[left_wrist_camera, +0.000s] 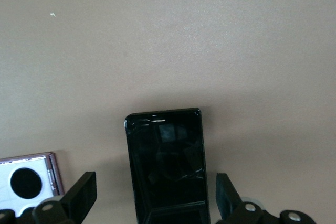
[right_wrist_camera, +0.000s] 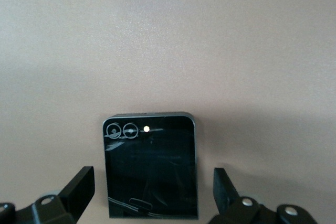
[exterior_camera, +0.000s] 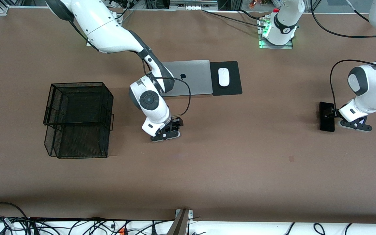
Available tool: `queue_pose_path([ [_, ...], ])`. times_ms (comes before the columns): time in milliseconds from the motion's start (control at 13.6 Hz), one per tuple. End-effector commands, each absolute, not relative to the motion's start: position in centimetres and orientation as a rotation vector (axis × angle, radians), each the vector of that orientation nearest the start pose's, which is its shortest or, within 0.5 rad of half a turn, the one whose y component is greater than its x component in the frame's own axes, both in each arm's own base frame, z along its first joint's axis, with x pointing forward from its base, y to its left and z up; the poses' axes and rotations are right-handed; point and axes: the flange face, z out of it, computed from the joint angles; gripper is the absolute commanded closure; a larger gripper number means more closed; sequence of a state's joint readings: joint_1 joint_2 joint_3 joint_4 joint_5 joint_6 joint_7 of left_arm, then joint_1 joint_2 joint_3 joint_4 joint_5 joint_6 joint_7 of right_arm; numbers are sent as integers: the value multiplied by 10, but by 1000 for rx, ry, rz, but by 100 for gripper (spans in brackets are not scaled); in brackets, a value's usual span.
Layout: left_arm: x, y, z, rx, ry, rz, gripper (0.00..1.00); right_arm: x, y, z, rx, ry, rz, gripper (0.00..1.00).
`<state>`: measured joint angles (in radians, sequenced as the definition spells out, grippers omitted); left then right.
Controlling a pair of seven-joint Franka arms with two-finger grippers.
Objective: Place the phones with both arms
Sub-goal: 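Lift the flip phone with the right gripper while the left gripper grasps the bar phone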
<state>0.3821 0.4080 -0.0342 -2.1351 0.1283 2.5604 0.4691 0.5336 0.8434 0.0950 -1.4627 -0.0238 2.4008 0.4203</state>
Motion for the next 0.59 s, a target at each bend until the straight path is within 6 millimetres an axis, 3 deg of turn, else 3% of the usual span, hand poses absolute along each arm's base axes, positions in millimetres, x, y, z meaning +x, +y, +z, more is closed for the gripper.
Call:
queue_pose_path([
  [0, 534, 193, 211, -3078, 322, -22, 0, 598, 428, 179, -3015, -323, -131, 0],
  [516, 530, 205, 183, -3106, 218, -77, 0, 595, 429, 170, -3025, -348, -129, 0],
])
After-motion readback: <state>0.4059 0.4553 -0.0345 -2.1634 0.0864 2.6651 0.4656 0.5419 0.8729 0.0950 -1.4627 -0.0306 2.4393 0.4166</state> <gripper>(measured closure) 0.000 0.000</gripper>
